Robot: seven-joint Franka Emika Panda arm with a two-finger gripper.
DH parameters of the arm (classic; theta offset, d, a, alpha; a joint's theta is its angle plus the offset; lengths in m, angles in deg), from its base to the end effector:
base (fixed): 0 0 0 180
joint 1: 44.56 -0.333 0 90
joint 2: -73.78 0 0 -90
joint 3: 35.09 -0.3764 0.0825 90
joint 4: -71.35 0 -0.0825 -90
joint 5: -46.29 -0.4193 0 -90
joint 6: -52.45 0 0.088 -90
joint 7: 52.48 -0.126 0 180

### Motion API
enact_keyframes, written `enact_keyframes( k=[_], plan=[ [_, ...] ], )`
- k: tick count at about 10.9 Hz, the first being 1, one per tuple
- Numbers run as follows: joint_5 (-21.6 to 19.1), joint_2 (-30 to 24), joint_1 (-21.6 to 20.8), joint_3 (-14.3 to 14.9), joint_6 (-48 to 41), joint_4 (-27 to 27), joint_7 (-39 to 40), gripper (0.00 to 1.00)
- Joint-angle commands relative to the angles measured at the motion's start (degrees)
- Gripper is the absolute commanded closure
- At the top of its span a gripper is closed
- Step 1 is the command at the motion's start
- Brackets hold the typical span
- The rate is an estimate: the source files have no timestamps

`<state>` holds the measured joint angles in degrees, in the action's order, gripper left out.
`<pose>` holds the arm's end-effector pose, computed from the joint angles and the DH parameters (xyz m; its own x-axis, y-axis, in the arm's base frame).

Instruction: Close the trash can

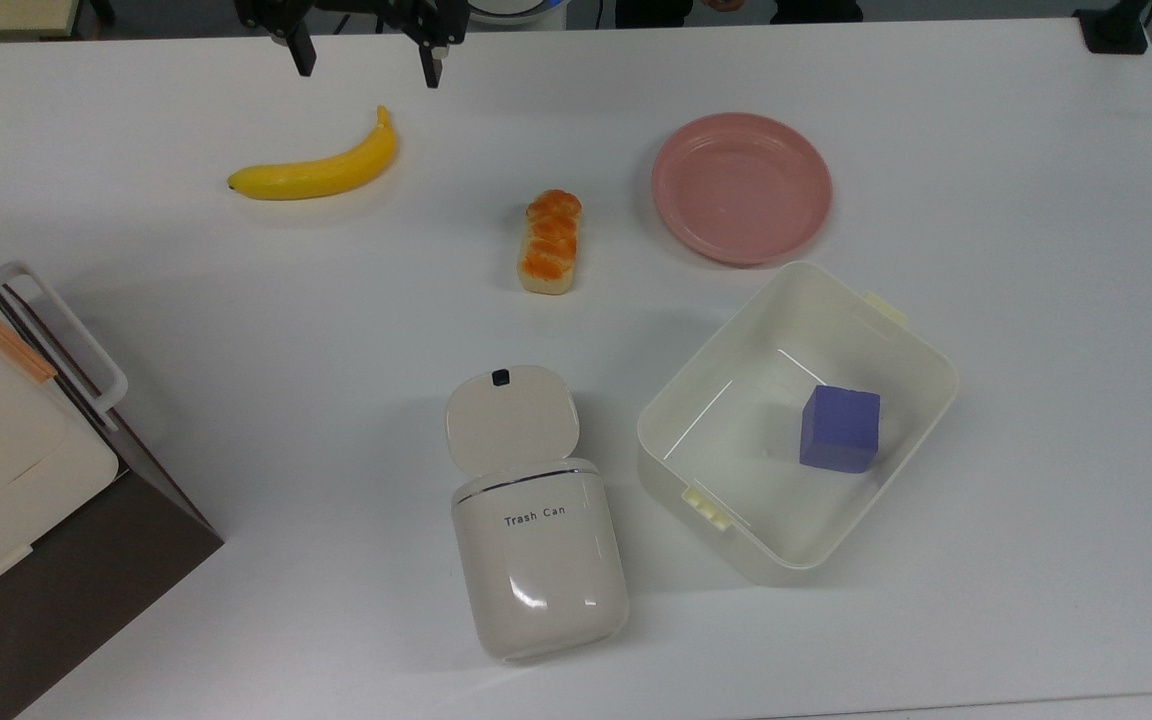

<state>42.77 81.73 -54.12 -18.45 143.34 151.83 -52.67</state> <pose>0.6399 -0.0566 0.6696 0.9912 -0.1228 0.0486 -0.1219 -0.9923 -0.0219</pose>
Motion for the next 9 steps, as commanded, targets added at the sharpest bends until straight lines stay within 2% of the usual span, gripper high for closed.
enact_keyframes(
  k=[1, 9],
  plan=[
    [1.77, -2.41, -1.26, 0.07, 1.3, 3.28, 0.45, 0.0],
    [1.33, -2.41, -1.43, -0.11, 1.22, 3.8, -0.34, 0.0]
  ],
)
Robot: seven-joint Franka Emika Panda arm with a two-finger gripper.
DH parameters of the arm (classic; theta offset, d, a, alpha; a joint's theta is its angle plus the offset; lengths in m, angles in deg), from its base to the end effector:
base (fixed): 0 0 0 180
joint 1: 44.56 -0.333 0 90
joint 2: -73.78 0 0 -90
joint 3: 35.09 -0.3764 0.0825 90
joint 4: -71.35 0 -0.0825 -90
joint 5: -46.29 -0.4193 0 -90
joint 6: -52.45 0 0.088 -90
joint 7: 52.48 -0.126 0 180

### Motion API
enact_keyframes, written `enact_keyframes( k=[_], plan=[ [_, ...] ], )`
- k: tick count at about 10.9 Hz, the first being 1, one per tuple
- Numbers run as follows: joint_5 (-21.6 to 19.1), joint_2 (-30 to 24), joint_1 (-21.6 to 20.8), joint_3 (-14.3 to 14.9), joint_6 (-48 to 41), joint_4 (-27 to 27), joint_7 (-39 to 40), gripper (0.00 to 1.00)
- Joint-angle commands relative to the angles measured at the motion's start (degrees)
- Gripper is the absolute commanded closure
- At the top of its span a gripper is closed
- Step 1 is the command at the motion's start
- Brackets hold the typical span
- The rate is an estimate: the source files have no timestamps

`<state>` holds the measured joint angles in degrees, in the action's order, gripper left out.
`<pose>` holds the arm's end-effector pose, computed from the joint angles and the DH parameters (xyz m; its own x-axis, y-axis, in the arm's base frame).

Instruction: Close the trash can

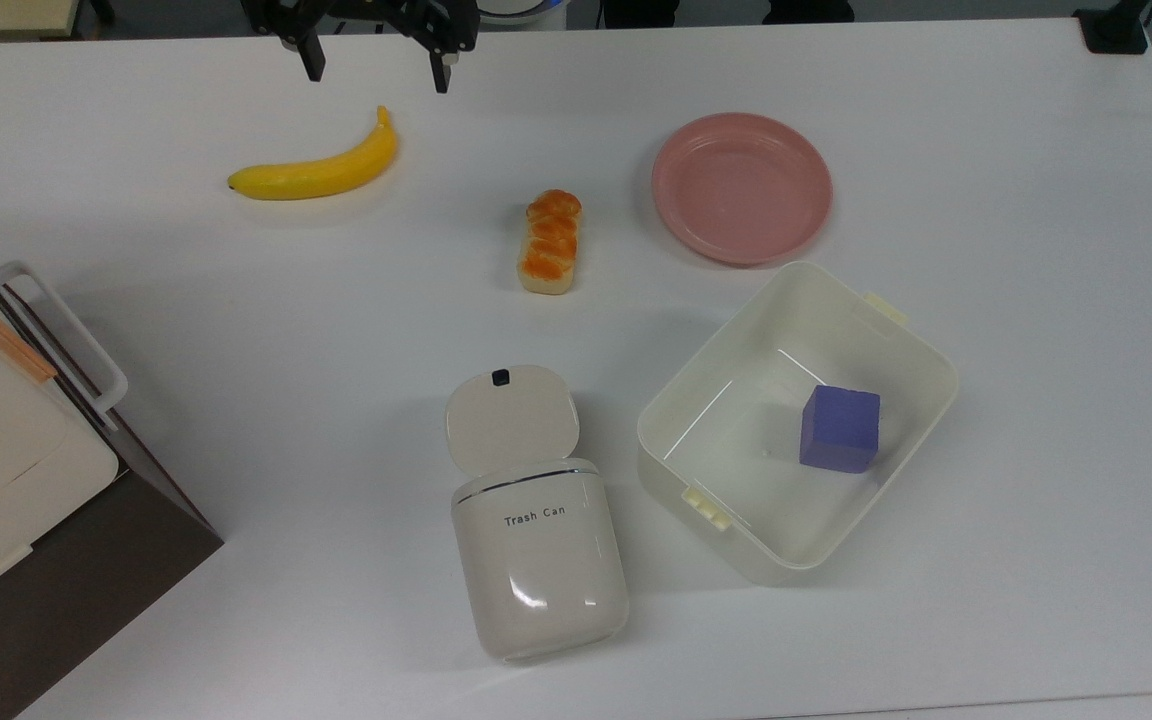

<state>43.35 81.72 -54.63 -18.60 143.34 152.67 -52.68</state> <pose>0.6399 -0.0509 0.6621 0.9931 -0.1121 0.0340 -0.1117 -0.9937 -0.0122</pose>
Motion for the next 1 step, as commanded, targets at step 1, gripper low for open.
enact_keyframes(
  k=[1],
  plan=[
    [0.74, -2.4, -0.83, 0.04, 1.22, 2.96, -0.33, 0.0]
  ],
)
